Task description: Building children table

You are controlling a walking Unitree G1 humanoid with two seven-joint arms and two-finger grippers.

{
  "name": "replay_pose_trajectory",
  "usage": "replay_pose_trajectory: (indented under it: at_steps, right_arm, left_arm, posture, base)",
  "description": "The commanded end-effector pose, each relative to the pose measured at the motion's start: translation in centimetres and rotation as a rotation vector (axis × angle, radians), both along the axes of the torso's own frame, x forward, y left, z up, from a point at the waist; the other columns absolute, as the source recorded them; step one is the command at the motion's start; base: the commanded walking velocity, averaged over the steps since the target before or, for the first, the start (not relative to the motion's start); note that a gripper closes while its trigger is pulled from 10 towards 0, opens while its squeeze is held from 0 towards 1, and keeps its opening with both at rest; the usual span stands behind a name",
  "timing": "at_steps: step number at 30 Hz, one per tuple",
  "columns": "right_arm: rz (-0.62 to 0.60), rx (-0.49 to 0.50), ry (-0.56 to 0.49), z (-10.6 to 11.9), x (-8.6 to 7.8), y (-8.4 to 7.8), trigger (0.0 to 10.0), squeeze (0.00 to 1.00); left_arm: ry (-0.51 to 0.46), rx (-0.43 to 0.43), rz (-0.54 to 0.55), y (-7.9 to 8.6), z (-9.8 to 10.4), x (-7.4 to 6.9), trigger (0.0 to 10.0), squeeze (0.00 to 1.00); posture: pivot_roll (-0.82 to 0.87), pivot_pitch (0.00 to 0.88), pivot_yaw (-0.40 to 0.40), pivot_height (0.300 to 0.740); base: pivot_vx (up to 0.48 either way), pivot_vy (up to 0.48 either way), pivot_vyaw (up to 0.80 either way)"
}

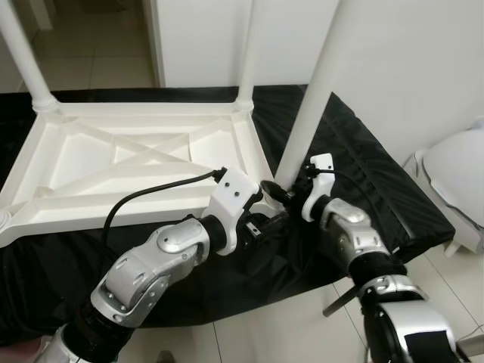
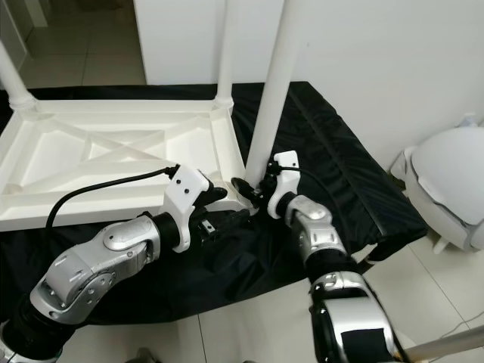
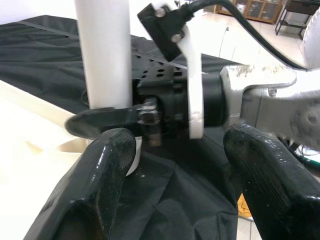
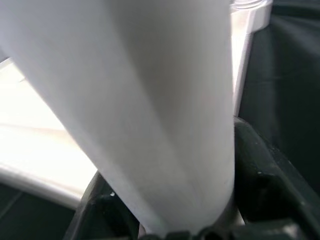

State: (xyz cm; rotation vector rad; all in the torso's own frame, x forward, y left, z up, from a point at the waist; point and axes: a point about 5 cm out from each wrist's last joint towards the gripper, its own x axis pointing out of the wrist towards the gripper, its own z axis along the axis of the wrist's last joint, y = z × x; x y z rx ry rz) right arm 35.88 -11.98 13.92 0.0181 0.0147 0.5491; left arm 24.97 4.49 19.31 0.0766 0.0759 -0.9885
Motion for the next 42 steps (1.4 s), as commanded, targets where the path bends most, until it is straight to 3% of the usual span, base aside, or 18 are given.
replay_pose_trajectory:
  at_steps: [1, 2, 7, 18, 19, 24, 25, 27, 35, 40, 41, 42]
  right_arm:
    - [-0.084, 0.033, 0.041, -0.5, -0.2, 0.0, 0.0, 0.0]
    - [-0.084, 0.033, 0.041, -0.5, -0.2, 0.0, 0.0, 0.0]
    - [-0.305, 0.058, 0.025, -0.5, -1.4, 1.9, 0.0, 0.0]
    - [-0.447, 0.085, 0.053, 0.3, -2.3, 2.0, 0.0, 0.0]
    - [-0.451, 0.081, 0.057, 0.4, -2.3, 1.9, 10.0, 0.0]
    - [-0.459, 0.09, 0.064, 0.6, -2.2, 1.9, 10.0, 0.0]
    - [-0.462, 0.094, 0.06, 0.7, -2.2, 1.7, 10.0, 0.98]
    - [-0.426, 0.131, 0.065, 0.7, -2.1, 1.6, 10.0, 1.0]
    - [-0.36, 0.107, 0.047, 1.1, -1.6, 0.7, 10.0, 1.0]
    - [-0.249, 0.102, 0.049, 1.4, -1.3, 0.3, 10.0, 1.0]
    - [-0.193, 0.091, 0.056, 1.4, -1.1, 0.1, 10.0, 0.87]
    - [-0.159, 0.084, 0.062, 1.4, -1.0, -0.1, 10.0, 0.87]
  left_arm:
    - [0.024, 0.001, -0.115, -0.5, -0.2, -0.8, 10.0, 0.0]
    - [0.024, 0.001, -0.115, -0.5, -0.2, -0.8, 10.0, 0.0]
    - [0.021, -0.002, -0.122, -0.8, -0.2, -0.9, 10.0, 0.0]
    - [0.011, -0.004, -0.125, -0.8, -0.1, -0.7, 10.0, 0.0]
    - [0.01, -0.003, -0.127, -0.8, -0.1, -0.6, 10.0, 0.0]
    - [0.007, 0.001, -0.127, -0.8, -0.1, -0.6, 10.0, 0.0]
    - [0.006, 0.001, -0.127, -0.8, -0.1, -0.6, 10.0, 0.0]
    - [0.007, 0.003, -0.126, -0.8, -0.2, -0.6, 10.0, 0.0]
    - [0.003, 0.006, -0.119, -0.6, -0.1, -0.5, 10.0, 0.0]
    - [0.001, 0.005, -0.115, -0.5, 0.0, -0.6, 10.0, 0.0]
    - [0.002, 0.006, -0.116, -0.5, -0.1, -0.6, 10.0, 0.0]
    - [0.003, 0.007, -0.117, -0.6, -0.1, -0.6, 10.0, 0.0]
  posture:
    - [0.0, 0.044, -0.072, 0.74]
    - [0.0, 0.044, -0.072, 0.74]
    - [0.0, 0.034, -0.091, 0.74]
    - [-0.01, 0.019, -0.091, 0.74]
    - [-0.01, 0.016, -0.091, 0.74]
    - [-0.01, 0.013, -0.091, 0.74]
    - [0.0, 0.012, -0.091, 0.74]
    - [0.0, 0.01, -0.091, 0.74]
    - [0.0, 0.008, -0.091, 0.74]
    - [0.01, 0.01, -0.09, 0.74]
    - [0.0, 0.012, -0.091, 0.74]
    - [0.0, 0.014, -0.091, 0.74]
  base:
    - [0.0, 0.0, 0.0]
    - [0.0, 0.0, 0.0]
    - [0.0, 0.0, 0.0]
    - [0.0, 0.0, 0.0]
    - [0.0, 0.0, 0.0]
    - [0.0, 0.0, 0.0]
    - [0.0, 0.0, 0.0]
    - [0.0, 0.0, 0.0]
    - [0.0, 0.0, 0.0]
    - [0.0, 0.0, 0.0]
    - [0.0, 0.0, 0.0]
    - [0.0, 0.0, 0.0]
